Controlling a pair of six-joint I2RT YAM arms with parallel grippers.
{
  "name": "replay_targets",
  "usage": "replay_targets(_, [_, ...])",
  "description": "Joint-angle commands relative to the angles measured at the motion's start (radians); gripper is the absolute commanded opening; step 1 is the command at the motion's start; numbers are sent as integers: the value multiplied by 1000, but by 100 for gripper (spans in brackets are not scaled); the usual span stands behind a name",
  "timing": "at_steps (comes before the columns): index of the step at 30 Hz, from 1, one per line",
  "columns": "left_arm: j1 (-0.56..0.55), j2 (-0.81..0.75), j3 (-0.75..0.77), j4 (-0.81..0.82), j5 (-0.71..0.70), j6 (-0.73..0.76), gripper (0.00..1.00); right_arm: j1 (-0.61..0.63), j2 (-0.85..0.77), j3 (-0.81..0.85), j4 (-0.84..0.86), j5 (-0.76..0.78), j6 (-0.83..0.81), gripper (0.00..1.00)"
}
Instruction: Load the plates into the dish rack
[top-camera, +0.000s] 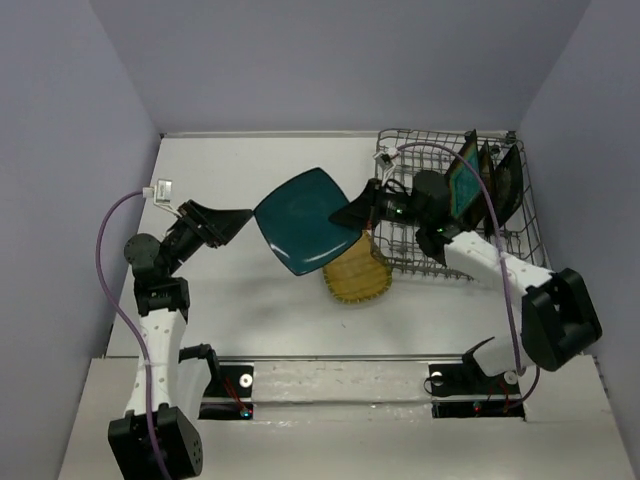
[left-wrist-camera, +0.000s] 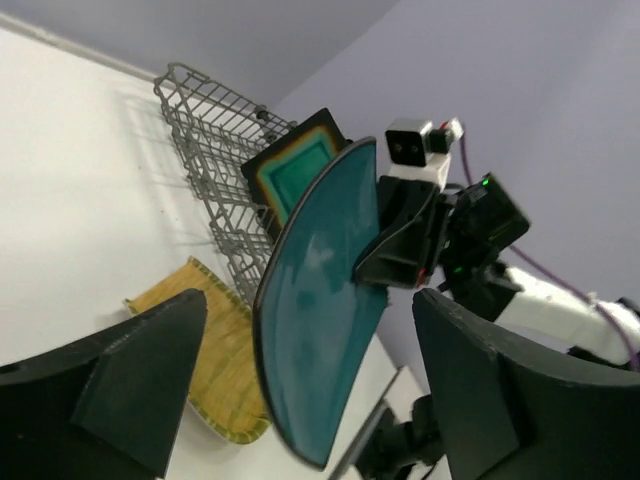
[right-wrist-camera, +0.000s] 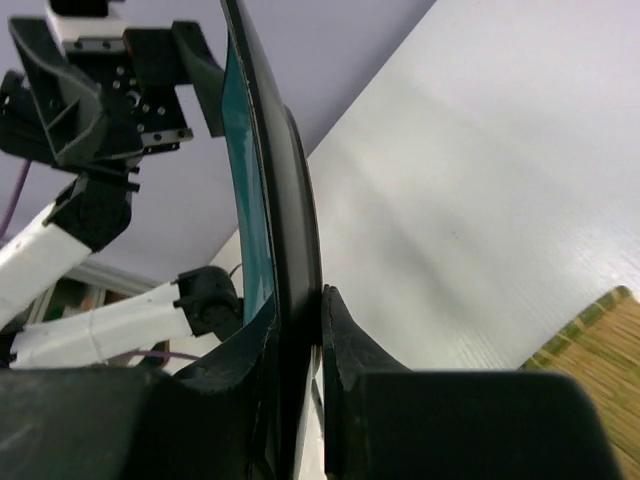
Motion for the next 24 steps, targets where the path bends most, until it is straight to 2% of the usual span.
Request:
replay_targets(1, [-22, -49, 63, -116, 51, 89, 99, -88, -234, 25, -36, 201, -5, 7])
replay_targets(2, [-34, -48, 64, -125, 48, 104, 99, -128, -288, 38, -118, 273, -34, 7])
replay_targets(4, [-48, -45, 77, -160, 35, 127, 99, -166, -325, 74, -230, 353, -84, 7])
replay_targets(5, [-65, -43, 84, -172, 27, 153, 99, -186, -334, 96, -284, 440, -115, 7])
replay_targets(7, [-93, -34, 109, -205, -8, 184, 99, -225, -345, 174, -453, 540, -219, 7])
replay_targets(9, [-149, -14, 141, -269, -45, 279, 99, -225, -339, 232, -612, 729, -326, 7])
replay_targets(11, [-195, 4, 210, -403, -144, 369, 99, -234, -322, 292, -677, 897, -405, 7])
replay_targets(12, [-273, 7, 233, -444, -182, 454, 99, -234, -316, 309, -732, 963, -431, 7])
replay_targets(13, [-300, 9, 256, -503, -238, 487, 99, -234, -305, 323, -757, 1020, -451, 7])
replay_targets(14, [-318, 6, 282, -522, -257, 510, 99, -234, -284, 347, -791, 1130, -491, 7])
replay_targets(17, [-346, -12, 285, -557, -288, 552, 99, -234, -244, 383, -825, 1284, -541, 7])
replay_targets(24, [-451, -51, 302, -679, -421, 661, 99, -234, -106, 472, -903, 1406, -611, 7])
